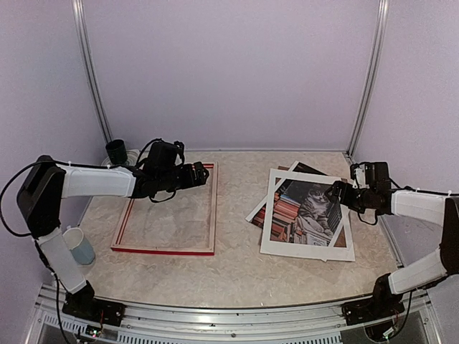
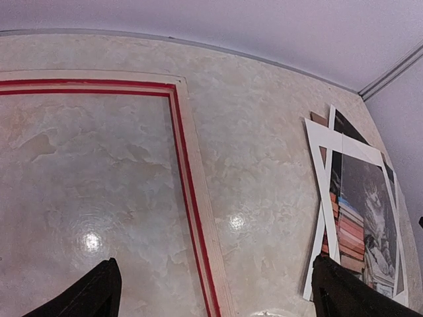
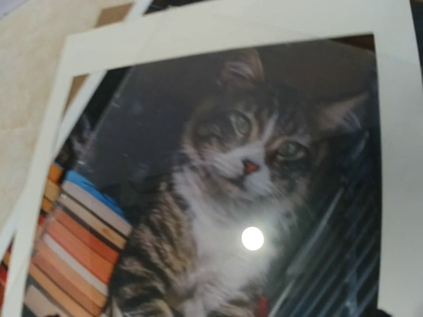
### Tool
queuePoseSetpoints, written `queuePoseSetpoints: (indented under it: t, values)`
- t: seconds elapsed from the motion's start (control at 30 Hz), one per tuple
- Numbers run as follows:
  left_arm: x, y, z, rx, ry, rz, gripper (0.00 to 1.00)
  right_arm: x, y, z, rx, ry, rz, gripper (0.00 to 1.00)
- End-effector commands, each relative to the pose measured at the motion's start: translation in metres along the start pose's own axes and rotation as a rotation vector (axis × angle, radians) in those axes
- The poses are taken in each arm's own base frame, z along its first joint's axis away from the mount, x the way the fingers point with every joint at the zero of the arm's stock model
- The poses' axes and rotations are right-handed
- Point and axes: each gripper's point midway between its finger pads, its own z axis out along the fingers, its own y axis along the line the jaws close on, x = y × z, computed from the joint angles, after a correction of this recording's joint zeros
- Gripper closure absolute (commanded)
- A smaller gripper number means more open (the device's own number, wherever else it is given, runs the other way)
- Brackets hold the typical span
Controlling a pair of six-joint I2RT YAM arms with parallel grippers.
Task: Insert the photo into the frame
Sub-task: Move the frame body to the center of the board.
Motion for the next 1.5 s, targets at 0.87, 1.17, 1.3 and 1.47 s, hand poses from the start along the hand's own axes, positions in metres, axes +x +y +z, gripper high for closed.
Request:
queuePoseSetpoints:
  t: [0.87, 1.17, 1.3, 1.47]
  values:
    - [0.095, -0.039, 0.092, 0.09, 0.26, 0.013, 0.01, 0.008, -0.016, 0.006, 0.093, 0.035, 0.045, 0.01]
    - [0.113, -0.051, 0.099, 0.137, 0.306, 0.017, 0.01, 0.009, -0.017, 0.006, 0.1, 0.034, 0.048, 0.01]
    - [0.116, -0.062, 0.1, 0.167, 0.307, 0.026, 0.01, 0.011, -0.02, 0.007, 0.108, 0.04, 0.05, 0.01]
    - [0.119, -0.076, 0.102, 0.186, 0.314, 0.045, 0.01, 0.015, -0.025, 0.009, 0.134, 0.051, 0.06, 0.01]
